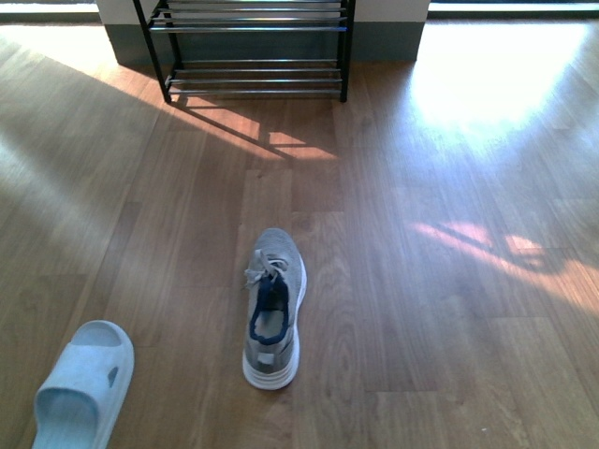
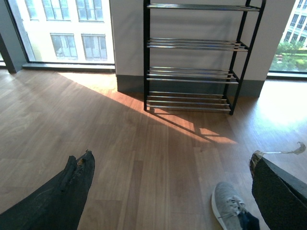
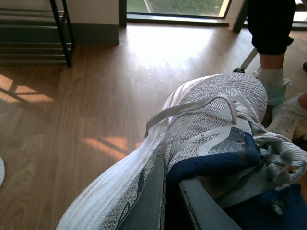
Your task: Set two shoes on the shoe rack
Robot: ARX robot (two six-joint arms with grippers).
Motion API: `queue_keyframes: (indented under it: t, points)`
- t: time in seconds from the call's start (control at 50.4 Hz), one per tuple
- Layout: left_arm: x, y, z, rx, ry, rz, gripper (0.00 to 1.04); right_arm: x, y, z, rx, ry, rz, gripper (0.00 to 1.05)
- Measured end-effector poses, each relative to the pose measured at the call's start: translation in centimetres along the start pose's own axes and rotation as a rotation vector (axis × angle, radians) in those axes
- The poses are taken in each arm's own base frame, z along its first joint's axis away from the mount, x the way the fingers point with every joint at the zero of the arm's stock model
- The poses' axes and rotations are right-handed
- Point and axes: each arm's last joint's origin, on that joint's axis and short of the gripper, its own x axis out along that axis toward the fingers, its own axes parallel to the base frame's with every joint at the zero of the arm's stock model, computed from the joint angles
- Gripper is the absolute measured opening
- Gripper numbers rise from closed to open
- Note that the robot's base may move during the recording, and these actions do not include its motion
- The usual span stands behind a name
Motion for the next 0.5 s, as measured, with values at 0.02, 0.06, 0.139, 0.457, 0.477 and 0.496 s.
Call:
queue_keyframes:
  t: [0.02,0.06,0.139,0.457,0.477,0.496]
  points:
    - [0.0,0.0,-0.01,0.0,0.0,0.0,0.95,0.0,0.0,0.0,0.0,0.0,0.0,0.01]
    - [0.0,0.0,0.0,0.0,0.0,0.0,0.95,0.0,-0.01,0.0,0.001,0.0,0.0,0.01]
    - [0.0,0.0,0.0,0.0,0.0,0.0,0.95,0.0,0.01,0.0,0.002,0.0,0.003,0.01]
    - [0.0,0.0,0.0,0.0,0.0,0.0,0.95,0.03,-0.01,-0.07,0.003,0.004,-0.003,0.01]
    - [0.0,0.0,0.0,0.0,0.0,0.0,0.95,0.03,-0.01,-0.06,0.003,0.004,-0.001,0.01]
    - [0.03,0.01,-0.07,-0.007,0.013,0.019,0.95,0.03,0.0,-0.06,0.003,0.003,0.001,0.01]
